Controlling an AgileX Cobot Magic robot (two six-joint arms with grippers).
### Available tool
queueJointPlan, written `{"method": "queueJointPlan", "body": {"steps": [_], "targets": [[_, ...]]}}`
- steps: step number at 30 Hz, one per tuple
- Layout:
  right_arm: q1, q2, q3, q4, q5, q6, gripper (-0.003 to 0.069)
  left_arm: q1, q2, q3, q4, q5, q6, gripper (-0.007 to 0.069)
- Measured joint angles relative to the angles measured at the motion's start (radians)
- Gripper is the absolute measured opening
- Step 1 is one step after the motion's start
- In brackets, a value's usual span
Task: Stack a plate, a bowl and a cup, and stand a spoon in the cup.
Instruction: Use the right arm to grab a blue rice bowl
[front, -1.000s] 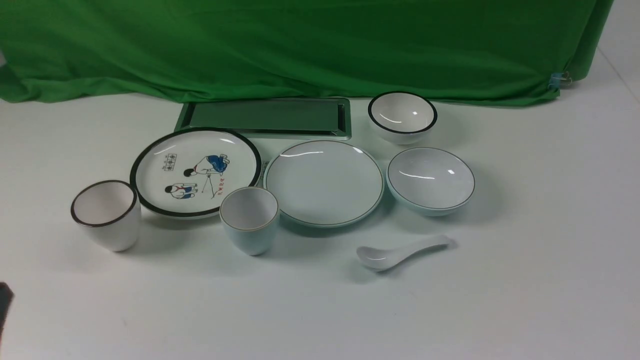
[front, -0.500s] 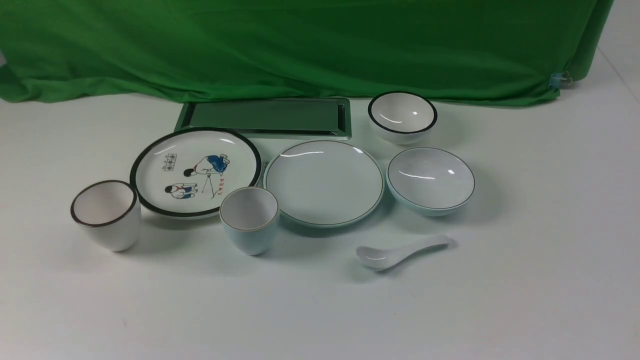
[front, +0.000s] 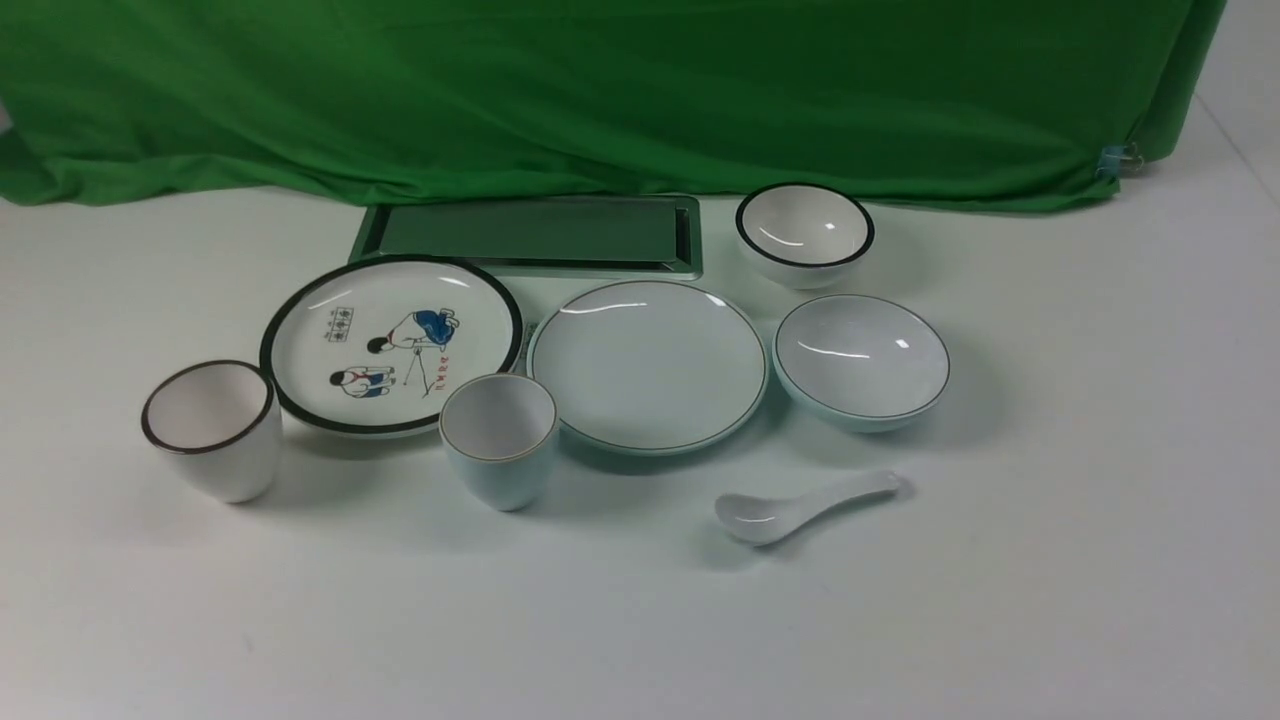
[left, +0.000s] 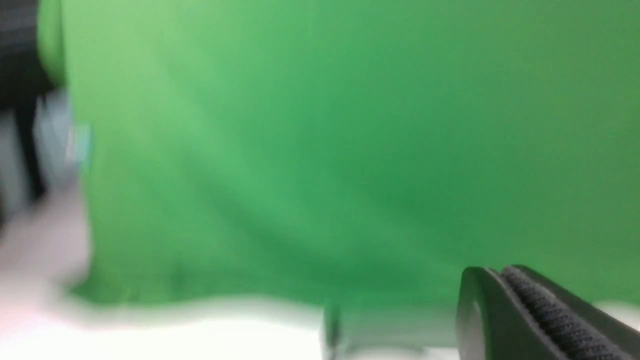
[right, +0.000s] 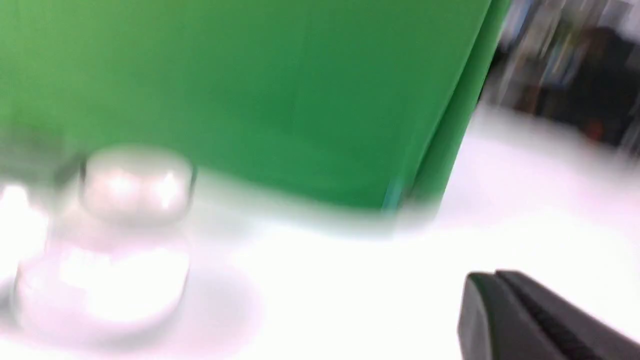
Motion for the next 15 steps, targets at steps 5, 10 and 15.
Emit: {"method": "queueJointPlan", "body": {"steps": [5, 10, 15], "targets": [[0.111, 0.389, -0.228, 0.050, 0.484, 0.016, 0.0020, 0.001, 0.214, -0.090, -0.255, 0.362, 0.206, -0.0029], [0.184, 0.656, -0.449, 0.110, 0.555, 0.010, 0.0134, 0.001, 0.355, -0.095, -0.578, 0.379, 0.442, -0.0027], [0.201, 0.956, -0.764, 0.168, 0.548, 0.012, 0.0450, 0.001, 0.455, -0.095, -0.835, 0.408, 0.660, -0.0007]]}}
